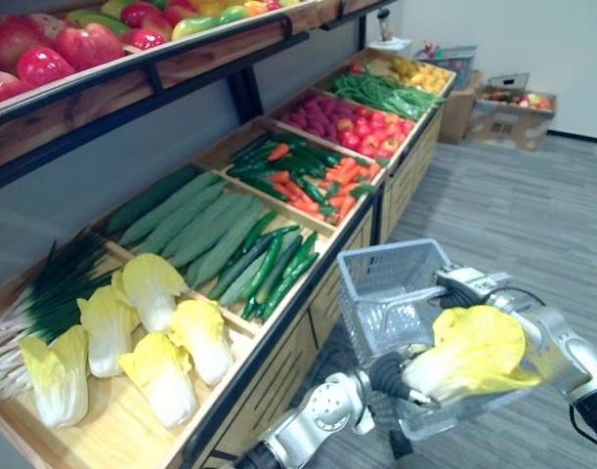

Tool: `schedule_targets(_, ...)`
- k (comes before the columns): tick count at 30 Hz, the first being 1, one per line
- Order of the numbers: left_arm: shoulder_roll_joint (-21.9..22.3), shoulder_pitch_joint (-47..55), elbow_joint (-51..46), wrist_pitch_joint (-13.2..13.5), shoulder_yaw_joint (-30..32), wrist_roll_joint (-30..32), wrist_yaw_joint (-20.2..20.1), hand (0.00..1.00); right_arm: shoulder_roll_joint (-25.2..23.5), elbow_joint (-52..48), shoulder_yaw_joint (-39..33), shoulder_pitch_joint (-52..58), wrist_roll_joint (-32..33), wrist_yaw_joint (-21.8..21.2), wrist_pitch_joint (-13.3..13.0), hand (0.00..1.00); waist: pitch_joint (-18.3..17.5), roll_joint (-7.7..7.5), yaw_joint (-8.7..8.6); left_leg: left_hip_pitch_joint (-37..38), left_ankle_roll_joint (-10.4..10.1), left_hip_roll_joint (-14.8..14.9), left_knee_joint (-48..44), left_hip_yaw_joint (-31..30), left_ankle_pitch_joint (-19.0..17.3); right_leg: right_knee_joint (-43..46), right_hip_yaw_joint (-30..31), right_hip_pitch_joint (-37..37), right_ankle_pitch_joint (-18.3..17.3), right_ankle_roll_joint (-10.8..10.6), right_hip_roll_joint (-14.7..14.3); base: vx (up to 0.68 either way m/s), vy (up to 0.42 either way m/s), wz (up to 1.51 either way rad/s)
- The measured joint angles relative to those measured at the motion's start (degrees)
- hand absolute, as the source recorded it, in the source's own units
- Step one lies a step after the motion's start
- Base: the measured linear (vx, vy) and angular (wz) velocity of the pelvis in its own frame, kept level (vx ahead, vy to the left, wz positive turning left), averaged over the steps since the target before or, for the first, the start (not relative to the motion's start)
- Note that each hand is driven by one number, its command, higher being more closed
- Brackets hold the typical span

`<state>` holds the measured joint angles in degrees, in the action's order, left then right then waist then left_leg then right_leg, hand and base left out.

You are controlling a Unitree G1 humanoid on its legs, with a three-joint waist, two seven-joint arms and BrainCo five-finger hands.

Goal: Pick vegetable in the basket

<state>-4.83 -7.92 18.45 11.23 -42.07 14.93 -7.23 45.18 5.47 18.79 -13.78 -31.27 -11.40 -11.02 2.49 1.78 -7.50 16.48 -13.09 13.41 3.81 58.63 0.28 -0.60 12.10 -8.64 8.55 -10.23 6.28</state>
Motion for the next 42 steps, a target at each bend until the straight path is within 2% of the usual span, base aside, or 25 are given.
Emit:
schedule_targets(4, 5.31, -2.06, 8.27, -0.65, 3.85, 4.11, 1.97, 1.00, -0.24, 2.16, 0.09, -0.12, 0.02, -0.55, 0.54, 1.00, 0.17, -0.29, -0.23, 0.82, 0.48, -1.40, 1.92, 0.30, 0.78, -0.44, 0.49, 0.19, 0.03, -0.02, 0.28, -0.05, 0.047, -0.07)
schedule_targets(6, 5.29, -2.49, 10.18, -0.88, 4.56, 5.33, 2.72, 1.00, -0.76, 2.55, 0.08, -0.17, 0.16, -1.17, 0.83, 1.00, 0.27, -0.44, -0.48, 0.69, 0.58, -1.72, 1.94, -0.12, 0.84, -0.85, 0.51, 0.19, 0.19, -0.23, 0.59, -0.02, 0.031, 0.02)
schedule_targets(8, 5.85, -3.15, 13.53, -2.29, 5.87, 6.60, 3.51, 1.00, -0.95, 3.18, 0.06, -0.25, 0.43, -1.93, 0.88, 1.00, 0.33, -0.52, -0.78, 0.63, 0.61, -2.08, 1.96, -1.13, 0.83, -1.31, 0.35, 0.41, 0.35, -0.45, 1.05, 0.00, 0.021, 0.08)
schedule_targets(10, 6.45, -3.58, 15.84, -5.26, 10.39, 8.49, 4.96, 1.00, -1.43, 4.98, -0.04, -0.31, 0.24, -2.65, 1.10, 1.00, 0.42, -0.65, -0.86, 0.68, 0.79, -2.32, 1.96, -1.47, 0.73, -1.58, 0.19, 0.82, 0.39, -0.51, 1.19, -0.02, 0.019, 0.08)
schedule_targets(15, 7.06, -4.89, 18.73, -8.05, 15.36, 11.26, 6.57, 1.00, -1.00, 5.26, -0.81, -0.37, 0.25, -3.07, 1.14, 1.00, 0.77, -0.83, -1.27, 0.64, 0.98, -2.67, 1.94, -2.52, 0.61, -2.36, -0.18, 1.42, 0.55, -0.75, 1.73, -0.02, 0.007, 0.05)
schedule_targets(23, 7.90, -8.09, 22.11, -8.71, 16.00, 14.69, 6.71, 1.00, -1.00, 5.36, -2.24, -0.02, 0.25, -4.22, 1.21, 1.00, 2.67, -0.77, -1.42, 0.66, 1.06, -2.87, 1.96, -2.92, 0.47, -2.79, -0.44, 1.81, 0.56, -0.77, 2.04, -0.03, -0.006, 0.02)
schedule_targets(24, 8.20, -8.82, 23.02, -8.81, 16.10, 15.16, 6.71, 1.00, -1.00, 5.52, -2.27, 0.01, 0.25, -4.24, 1.26, 1.00, 2.70, -0.17, -1.46, 0.67, 1.06, -2.86, 1.96, -2.93, 0.47, -2.89, -0.44, 1.84, 0.56, -0.77, 2.03, 0.00, 0.000, 0.00)
schedule_targets(25, 8.24, -8.91, 23.05, -8.92, 16.11, 15.27, 6.71, 1.00, -1.00, 5.54, -2.39, 0.09, 0.25, -4.24, 1.30, 1.00, 3.17, -0.73, -1.61, 0.56, 1.06, -2.82, 1.97, -2.93, 0.47, -3.13, -0.44, 1.83, 0.60, -0.81, 2.01, 0.00, 0.000, 0.00)
schedule_targets(26, 8.25, -9.00, 23.05, -8.92, 16.12, 15.28, 6.71, 1.00, -1.00, 5.54, -2.54, 0.09, 0.25, -4.24, 1.31, 1.00, 3.02, -0.13, -1.65, 0.60, 1.06, -2.84, 1.95, -2.94, 0.47, -3.17, -0.45, 1.92, 0.61, -0.81, 2.00, 0.00, 0.000, 0.00)
schedule_targets(27, 8.39, -9.17, 23.14, -8.98, 16.23, 15.46, 6.71, 1.00, -0.94, 5.54, -2.64, 0.10, 0.26, -4.24, 1.46, 1.00, 3.30, -0.44, -1.73, 0.54, 1.06, -2.83, 1.96, -2.95, 0.47, -3.23, -0.46, 1.87, 0.61, -0.81, 2.01, 0.00, 0.000, 0.00)
schedule_targets(28, 8.58, -9.54, 23.77, -8.98, 16.56, 15.69, 6.71, 1.00, -0.87, 5.54, -2.65, 0.12, 0.26, -4.24, 1.68, 1.00, 3.27, -0.09, -1.74, 0.57, 1.06, -2.84, 1.93, -3.00, 0.47, -3.23, -0.51, 1.92, 0.61, -0.81, 2.01, 0.00, 0.000, 0.00)
schedule_targets(42, 9.70, -11.68, 27.15, -9.93, 16.80, 19.15, 6.71, 1.00, -0.72, 5.52, -2.71, 1.77, 0.26, -4.24, 2.08, 1.00, 3.66, 0.15, -1.73, 0.08, 1.08, -2.80, 1.67, -4.54, 0.45, -3.20, -1.08, 1.89, 0.64, -0.85, 2.05, -0.02, -0.009, 0.01)
